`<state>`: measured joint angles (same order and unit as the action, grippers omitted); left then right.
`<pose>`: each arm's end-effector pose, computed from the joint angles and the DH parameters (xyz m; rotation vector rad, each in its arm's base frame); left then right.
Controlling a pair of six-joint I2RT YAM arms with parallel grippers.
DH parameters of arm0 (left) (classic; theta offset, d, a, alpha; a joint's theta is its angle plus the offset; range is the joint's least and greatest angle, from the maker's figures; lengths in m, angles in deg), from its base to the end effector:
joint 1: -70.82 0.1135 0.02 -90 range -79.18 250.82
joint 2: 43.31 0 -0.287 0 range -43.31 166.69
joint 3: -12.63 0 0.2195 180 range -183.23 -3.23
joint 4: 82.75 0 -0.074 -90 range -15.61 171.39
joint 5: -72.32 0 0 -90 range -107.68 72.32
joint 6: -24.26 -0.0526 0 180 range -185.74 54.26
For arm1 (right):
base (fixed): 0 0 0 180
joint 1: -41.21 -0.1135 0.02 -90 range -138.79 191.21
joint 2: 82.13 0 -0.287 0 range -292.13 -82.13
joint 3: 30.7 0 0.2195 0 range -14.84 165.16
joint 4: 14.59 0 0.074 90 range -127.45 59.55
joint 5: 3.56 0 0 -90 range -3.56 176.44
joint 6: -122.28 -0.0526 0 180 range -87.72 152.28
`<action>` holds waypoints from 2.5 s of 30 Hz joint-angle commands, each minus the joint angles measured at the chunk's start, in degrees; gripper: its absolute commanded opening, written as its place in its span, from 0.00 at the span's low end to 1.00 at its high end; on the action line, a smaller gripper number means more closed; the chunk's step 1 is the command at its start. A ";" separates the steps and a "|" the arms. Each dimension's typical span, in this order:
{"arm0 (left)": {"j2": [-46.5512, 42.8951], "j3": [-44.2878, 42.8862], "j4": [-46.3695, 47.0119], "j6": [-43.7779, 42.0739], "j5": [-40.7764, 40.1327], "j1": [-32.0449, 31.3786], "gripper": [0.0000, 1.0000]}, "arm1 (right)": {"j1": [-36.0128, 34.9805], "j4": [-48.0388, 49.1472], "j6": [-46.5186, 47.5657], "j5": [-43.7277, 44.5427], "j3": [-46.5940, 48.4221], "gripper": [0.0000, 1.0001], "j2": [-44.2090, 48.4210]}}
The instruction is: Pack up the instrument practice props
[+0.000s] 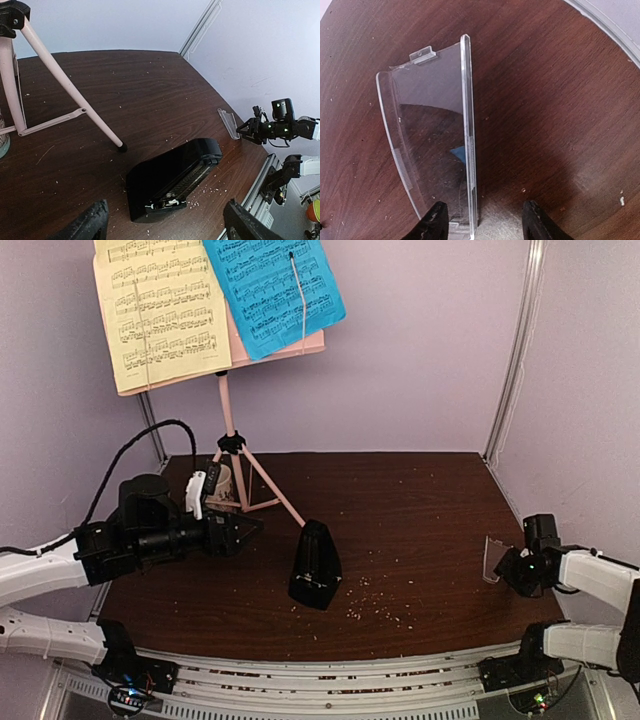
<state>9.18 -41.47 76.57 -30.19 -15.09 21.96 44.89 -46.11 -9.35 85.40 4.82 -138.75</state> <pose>0.1194 -0.1403 0.3060 0.2695 2.0259 -1.0121 0.1435 -0.0083 0.1735 0.9613 2.3231 0.2981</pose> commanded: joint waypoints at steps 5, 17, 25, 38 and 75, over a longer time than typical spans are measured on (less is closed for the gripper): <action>1.41 0.14 3.32 1.19 0.92 -0.09 0.83 | 0.32 1.95 3.10 -2.89 2.05 0.41 -4.98; 1.51 0.10 5.26 2.89 1.54 -0.09 0.83 | 0.35 3.77 3.81 -4.76 1.89 0.20 -8.29; 2.72 1.44 6.83 4.50 1.86 -0.05 0.84 | 0.36 4.50 4.27 -5.78 0.58 0.03 -8.04; 9.42 6.35 9.31 5.59 0.45 -0.01 0.84 | -2.04 5.26 -0.72 -15.35 -0.59 0.00 2.48; 40.79 -3.58 8.89 -2.57 -3.91 -0.91 0.79 | -34.44 29.94 -22.29 -5.80 -5.17 0.00 -4.73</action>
<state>48.68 -43.46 82.69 -32.02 -21.82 21.81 10.89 -17.39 -31.18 77.45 -1.65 -143.53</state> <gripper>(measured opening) 0.795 0.013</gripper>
